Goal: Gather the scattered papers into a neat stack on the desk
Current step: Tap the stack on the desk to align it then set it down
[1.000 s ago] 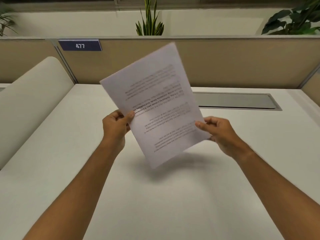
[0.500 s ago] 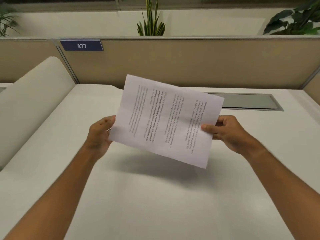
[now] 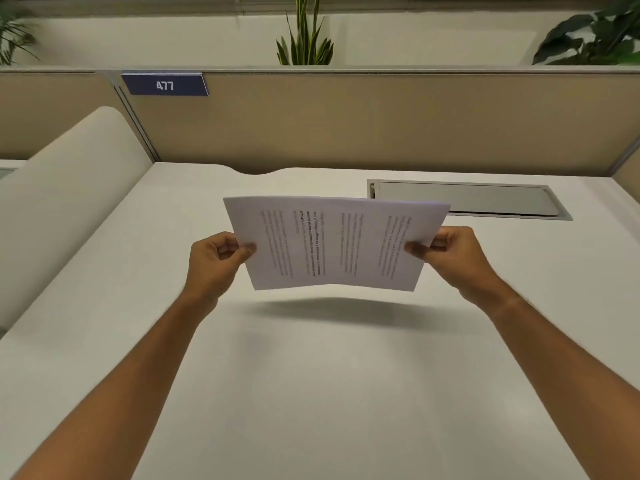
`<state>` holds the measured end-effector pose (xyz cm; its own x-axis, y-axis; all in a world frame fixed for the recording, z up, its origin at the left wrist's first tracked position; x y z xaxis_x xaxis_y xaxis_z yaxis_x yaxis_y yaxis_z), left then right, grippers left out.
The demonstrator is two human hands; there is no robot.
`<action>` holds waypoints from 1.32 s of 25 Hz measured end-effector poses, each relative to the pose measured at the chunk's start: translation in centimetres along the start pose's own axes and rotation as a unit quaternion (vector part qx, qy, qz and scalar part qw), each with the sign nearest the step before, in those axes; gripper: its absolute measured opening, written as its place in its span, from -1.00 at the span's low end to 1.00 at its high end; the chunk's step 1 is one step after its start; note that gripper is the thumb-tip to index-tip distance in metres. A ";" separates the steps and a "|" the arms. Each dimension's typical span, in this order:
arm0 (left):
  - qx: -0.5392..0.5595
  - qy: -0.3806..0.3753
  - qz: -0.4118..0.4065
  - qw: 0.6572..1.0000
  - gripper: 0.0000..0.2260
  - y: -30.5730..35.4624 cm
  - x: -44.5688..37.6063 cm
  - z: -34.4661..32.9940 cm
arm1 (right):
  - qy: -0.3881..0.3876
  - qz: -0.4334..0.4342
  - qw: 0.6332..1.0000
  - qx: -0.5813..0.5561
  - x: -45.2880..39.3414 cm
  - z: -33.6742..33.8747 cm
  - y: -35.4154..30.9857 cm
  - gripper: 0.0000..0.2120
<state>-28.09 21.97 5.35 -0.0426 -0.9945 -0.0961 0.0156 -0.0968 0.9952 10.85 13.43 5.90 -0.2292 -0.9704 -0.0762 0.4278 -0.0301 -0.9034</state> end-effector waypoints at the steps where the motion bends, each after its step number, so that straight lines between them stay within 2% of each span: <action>1: -0.010 -0.001 0.009 1.000 -0.80 -0.7 0.2 -0.1 | -0.007 -0.009 1.000 0.004 0.2 -0.4 0.7 -0.79; 5: -0.018 0.000 0.045 0.999 -0.87 -2.7 1.0 -0.6 | -0.017 -0.037 0.999 0.009 0.9 -1.7 2.8 -0.76; 9: 0.025 0.005 0.075 0.997 -0.89 -2.2 0.2 -0.8 | 0.002 -0.036 0.998 -0.047 -0.2 -0.1 1.3 -0.93; 10: 0.049 0.015 0.098 0.994 -0.89 -2.4 0.2 -0.6 | 0.014 -0.052 0.996 -0.076 -0.4 0.5 1.3 -0.92; 12: 0.096 0.044 0.150 0.983 -0.89 -3.0 0.7 -0.3 | 0.030 -0.124 0.983 -0.134 0.0 0.9 2.8 -0.71; 15: 0.186 0.091 0.204 0.957 -0.86 -4.4 2.4 -1.1 | -0.016 -0.207 0.953 -0.221 1.7 -2.4 4.5 -0.63; 17: 0.239 0.115 0.216 0.940 -0.87 -5.1 3.7 -2.5 | -0.048 -0.194 0.943 -0.265 2.2 -5.3 3.5 -0.65; 19: 0.268 0.115 0.216 0.932 -0.90 -5.5 4.9 -4.0 | -0.034 -0.162 0.942 -0.291 1.9 -6.8 2.2 -0.72; 22: 0.286 0.066 0.211 0.932 -0.91 -5.4 5.8 -4.8 | 0.000 -0.123 0.954 -0.272 0.7 -5.8 0.3 -0.79; 25: 0.291 0.023 0.228 0.929 -0.88 -4.9 4.8 -2.9 | -0.044 -0.077 0.973 -0.212 -0.3 -3.4 -1.4 -0.80; 27: 0.246 -0.021 0.214 0.945 -0.82 -3.4 3.1 -2.3 | -0.101 -0.047 0.979 -0.170 -0.5 -2.5 -2.6 -0.77; 30: 0.151 -0.090 0.139 0.975 -0.73 0.0 1.0 -4.1 | -0.162 -0.021 0.982 -0.098 -0.4 -2.9 -4.0 -0.74; 33: 0.097 -0.057 0.058 0.992 -0.96 2.1 0.4 -5.2 | -0.136 0.005 0.989 -0.052 -0.2 -3.2 -5.2 -0.78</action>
<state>-22.85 21.18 7.30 -0.1638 -0.9864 0.0105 -0.1659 0.0380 0.9854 5.86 14.53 9.21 0.0247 -0.9995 0.0186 0.3332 -0.0093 -0.9428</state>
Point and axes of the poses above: each hand's wrist, its own x-axis away from the middle knuckle, its own z-axis out of the back of the hand, y = z × x, the point moved 10 cm from there along -x, towards the middle knuckle, and after that the axes turned 10 degrees about x, right-handed, at the moved point
